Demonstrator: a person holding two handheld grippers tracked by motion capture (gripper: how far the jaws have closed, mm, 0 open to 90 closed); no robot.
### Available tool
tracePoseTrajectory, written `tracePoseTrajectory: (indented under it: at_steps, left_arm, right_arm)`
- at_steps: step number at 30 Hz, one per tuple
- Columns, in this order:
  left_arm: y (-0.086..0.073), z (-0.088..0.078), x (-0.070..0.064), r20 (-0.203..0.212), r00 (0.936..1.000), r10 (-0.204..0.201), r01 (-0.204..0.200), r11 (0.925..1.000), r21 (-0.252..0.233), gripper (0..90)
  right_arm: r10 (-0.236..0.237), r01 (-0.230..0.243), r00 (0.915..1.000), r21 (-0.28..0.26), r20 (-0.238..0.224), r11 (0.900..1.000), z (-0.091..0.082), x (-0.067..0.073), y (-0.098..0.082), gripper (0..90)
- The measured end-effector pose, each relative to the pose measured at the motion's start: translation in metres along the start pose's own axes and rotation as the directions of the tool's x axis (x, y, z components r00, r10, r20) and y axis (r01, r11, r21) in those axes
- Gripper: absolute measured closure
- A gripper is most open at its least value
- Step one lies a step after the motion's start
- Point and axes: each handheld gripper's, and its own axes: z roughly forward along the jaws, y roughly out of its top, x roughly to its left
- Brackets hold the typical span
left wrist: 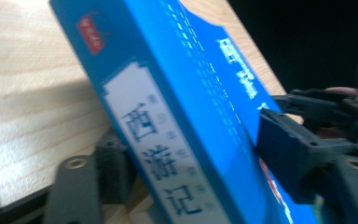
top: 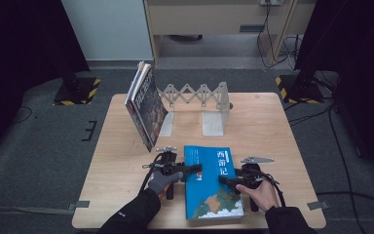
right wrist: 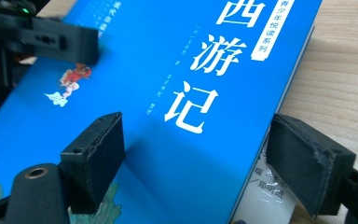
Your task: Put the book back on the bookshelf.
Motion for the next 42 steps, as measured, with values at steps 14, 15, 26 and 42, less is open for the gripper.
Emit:
tracePoseTrajectory:
  at_steps: [14, 15, 26, 42]
  left_arm:
    - [0.005, -0.001, -0.012, 0.035, 0.9991, 0.025, -0.027, 0.9979, 0.059, 47.0]
    - [0.006, -0.002, -0.014, 0.03, 0.9991, 0.032, -0.033, 0.9978, 0.058, 47.5]
    - [0.008, -0.01, -0.025, 0.028, 0.9994, 0.021, -0.022, 0.9978, 0.063, 51.9]
    - [0.027, -0.029, -0.045, 0.047, 0.9955, 0.082, -0.082, 0.9964, 0.017, 58.2]
  right_arm:
    - [-0.029, 0.029, 0.9994, 0.008, -0.021, 1.0, 0.001, 0.001, 0.002, 20.9]
    - [-0.027, 0.028, 0.9993, 0.008, -0.024, 1.0, 0.001, 0.001, 0.002, 21.0]
    - [-0.021, 0.021, 0.9981, 0.001, -0.057, 1.0, -0.003, -0.001, 0.003, 24.1]
    - [-0.039, 0.032, 0.995, -0.081, -0.092, 0.996, -0.012, 0.001, 0.011, 34.1]
